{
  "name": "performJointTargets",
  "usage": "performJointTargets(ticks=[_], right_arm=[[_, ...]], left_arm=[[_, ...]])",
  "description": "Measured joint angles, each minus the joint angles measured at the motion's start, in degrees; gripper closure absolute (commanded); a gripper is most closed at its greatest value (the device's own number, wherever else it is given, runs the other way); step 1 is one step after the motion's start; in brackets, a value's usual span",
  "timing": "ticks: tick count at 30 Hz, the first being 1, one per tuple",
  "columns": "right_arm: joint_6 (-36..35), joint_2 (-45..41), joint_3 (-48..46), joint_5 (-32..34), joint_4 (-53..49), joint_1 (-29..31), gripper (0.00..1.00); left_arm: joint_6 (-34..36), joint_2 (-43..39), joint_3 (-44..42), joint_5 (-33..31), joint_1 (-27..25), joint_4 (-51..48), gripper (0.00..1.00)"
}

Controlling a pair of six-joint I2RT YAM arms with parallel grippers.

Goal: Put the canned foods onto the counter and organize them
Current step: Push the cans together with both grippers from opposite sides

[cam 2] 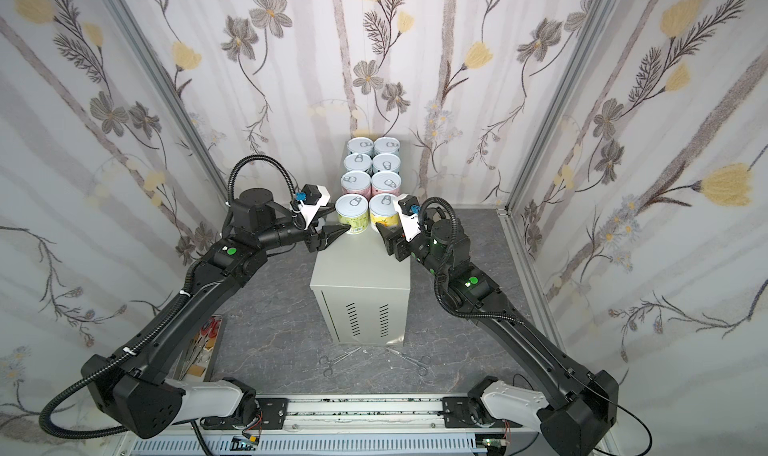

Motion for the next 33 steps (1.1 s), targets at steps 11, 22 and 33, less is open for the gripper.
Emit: performJointTargets(ticks=[11,22,33], right_arm=[[-0.1,0.5,0.1,0.0,0.4,-0.1,0.27],[-0.1,0.7,0.1,0.0,0.8,-0.2,0.27],[0.1,1.1,0.1,0.1,1.4,-0.3,0.27]], left_arm=[[0.0,0.0,-0.5,-0.2,0.0,1.7,0.37],[0.0,0.0,-0.6,-0.3,0.0,1.8,0.37],[0.0,0.0,-0.7,-0.5,0.0,2.1,0.36]])
